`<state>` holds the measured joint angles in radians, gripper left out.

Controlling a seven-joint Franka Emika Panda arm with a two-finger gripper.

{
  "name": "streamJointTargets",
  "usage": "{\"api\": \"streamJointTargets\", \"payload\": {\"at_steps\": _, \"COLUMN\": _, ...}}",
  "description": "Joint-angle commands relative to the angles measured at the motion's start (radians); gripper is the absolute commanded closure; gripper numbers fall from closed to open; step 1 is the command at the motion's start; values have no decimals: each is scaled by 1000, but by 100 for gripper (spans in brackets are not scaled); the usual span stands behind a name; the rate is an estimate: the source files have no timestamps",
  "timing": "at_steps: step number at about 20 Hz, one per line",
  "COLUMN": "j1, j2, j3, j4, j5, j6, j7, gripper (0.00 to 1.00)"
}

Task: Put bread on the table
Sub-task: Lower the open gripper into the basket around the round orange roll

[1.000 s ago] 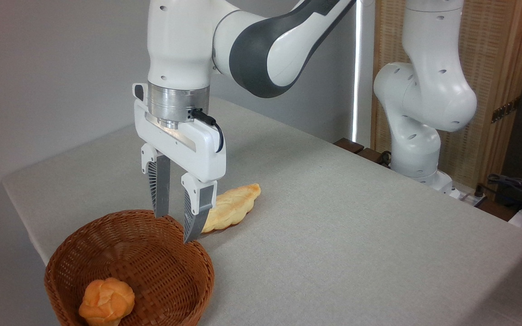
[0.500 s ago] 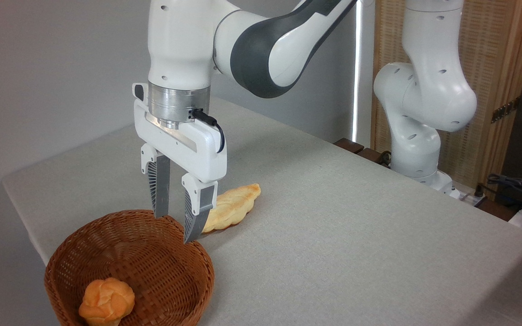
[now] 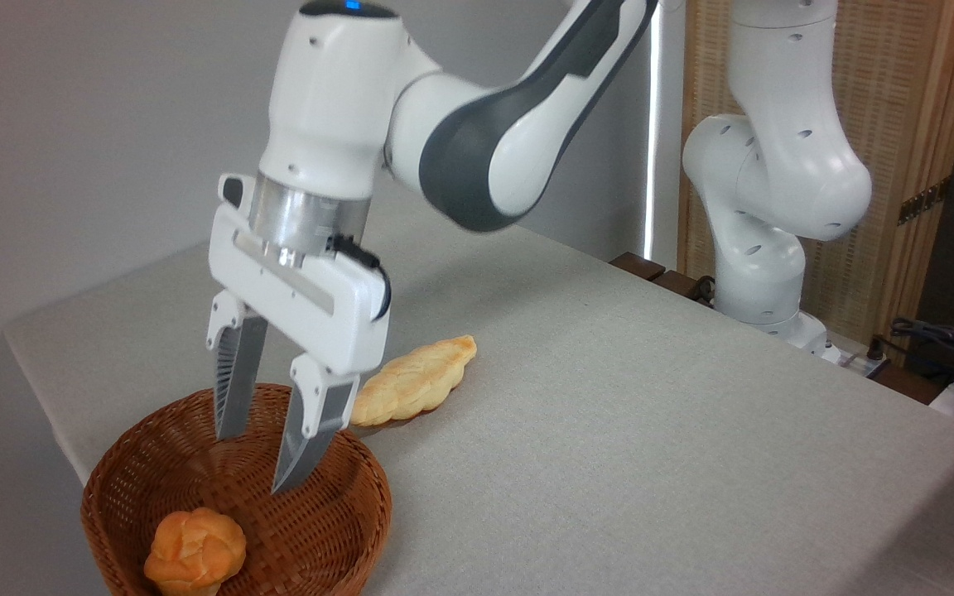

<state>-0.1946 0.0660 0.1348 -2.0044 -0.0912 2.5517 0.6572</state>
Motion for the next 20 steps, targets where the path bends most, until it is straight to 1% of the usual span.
{"api": "streamJointTargets", "payload": {"at_steps": 1, "j1": -3, "j2": 61, "j3": 8, "j4": 12, "j5": -56, "j6": 116, "j7": -1, "gripper": 0}}
{"api": "streamJointTargets", "payload": {"at_steps": 2, "j1": -5, "j2": 76, "j3": 6, "j4": 13, "j5": -73, "j6": 140, "j7": 1, "gripper": 0}}
{"api": "streamJointTargets", "payload": {"at_steps": 4, "j1": -5, "j2": 103, "j3": 5, "j4": 13, "j5": -84, "j6": 189, "j7": -1, "gripper": 0}}
{"api": "streamJointTargets", "payload": {"at_steps": 7, "j1": -6, "j2": 130, "j3": -6, "j4": 13, "j5": -102, "j6": 200, "j7": -2, "gripper": 0}}
{"api": "streamJointTargets", "payload": {"at_steps": 10, "j1": -8, "j2": 158, "j3": -7, "j4": 19, "j5": -104, "j6": 203, "j7": -2, "gripper": 0}}
{"api": "streamJointTargets", "payload": {"at_steps": 12, "j1": -9, "j2": 187, "j3": -8, "j4": 61, "j5": -102, "j6": 202, "j7": -4, "gripper": 0}}
{"api": "streamJointTargets", "payload": {"at_steps": 17, "j1": -9, "j2": 231, "j3": -8, "j4": 114, "j5": -102, "j6": 202, "j7": -5, "gripper": 0}}
{"api": "streamJointTargets", "payload": {"at_steps": 20, "j1": -9, "j2": 248, "j3": -8, "j4": 121, "j5": -96, "j6": 202, "j7": -5, "gripper": 0}}
